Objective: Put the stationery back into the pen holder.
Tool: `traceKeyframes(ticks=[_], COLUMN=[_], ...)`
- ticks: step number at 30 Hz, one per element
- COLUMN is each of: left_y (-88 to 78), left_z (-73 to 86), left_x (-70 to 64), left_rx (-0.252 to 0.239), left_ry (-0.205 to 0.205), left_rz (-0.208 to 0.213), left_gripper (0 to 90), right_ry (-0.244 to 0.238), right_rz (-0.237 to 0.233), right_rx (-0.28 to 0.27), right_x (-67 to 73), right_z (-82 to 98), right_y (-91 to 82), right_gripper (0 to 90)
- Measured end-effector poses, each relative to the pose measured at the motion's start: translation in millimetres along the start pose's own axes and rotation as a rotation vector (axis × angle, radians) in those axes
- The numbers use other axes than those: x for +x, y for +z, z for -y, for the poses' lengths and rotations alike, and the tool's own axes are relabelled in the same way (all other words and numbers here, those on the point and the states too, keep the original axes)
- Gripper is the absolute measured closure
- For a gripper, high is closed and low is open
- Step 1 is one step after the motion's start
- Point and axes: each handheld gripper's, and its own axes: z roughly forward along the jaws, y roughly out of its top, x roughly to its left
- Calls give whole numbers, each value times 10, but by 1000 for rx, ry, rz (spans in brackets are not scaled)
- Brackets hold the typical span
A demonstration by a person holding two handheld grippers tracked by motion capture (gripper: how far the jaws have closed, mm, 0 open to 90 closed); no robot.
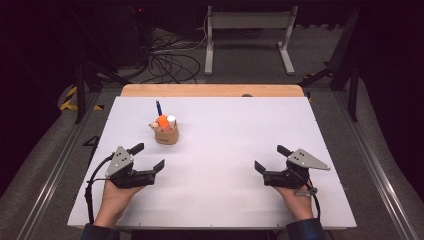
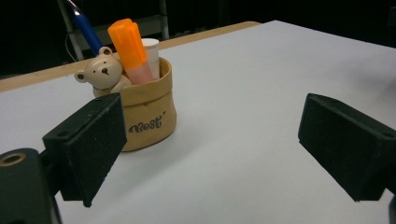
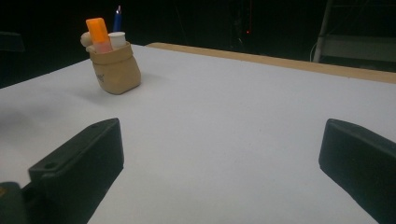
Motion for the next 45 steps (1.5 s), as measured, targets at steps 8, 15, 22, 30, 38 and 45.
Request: traceKeyframes(ticks=[8, 15, 22, 30, 38, 45], left_y=[-22, -39, -32, -24, -26, -36], left_z=[39, 83, 140, 150, 147, 142], left_x=[25, 45, 77, 75, 71, 71], left_rx=[-2, 13, 7, 6, -6, -6], left_ry=[-9, 0, -2, 13, 13, 12], left_rz=[-1, -4, 1, 8, 10, 13], left_gripper=[87, 87, 88, 88, 88, 89], right_ry=[6, 8, 11, 13, 13, 12], right_rz=[4, 9, 18, 26, 29, 32], right_rx=[12, 4, -10, -7, -9, -13], right_x=[-22, -39, -86, -117, -133, -131], right_z=[65, 95, 166, 193, 194, 193], right_y=[-7, -23, -23, -11, -14, -18], right_gripper=[5, 7, 8, 8, 9, 9])
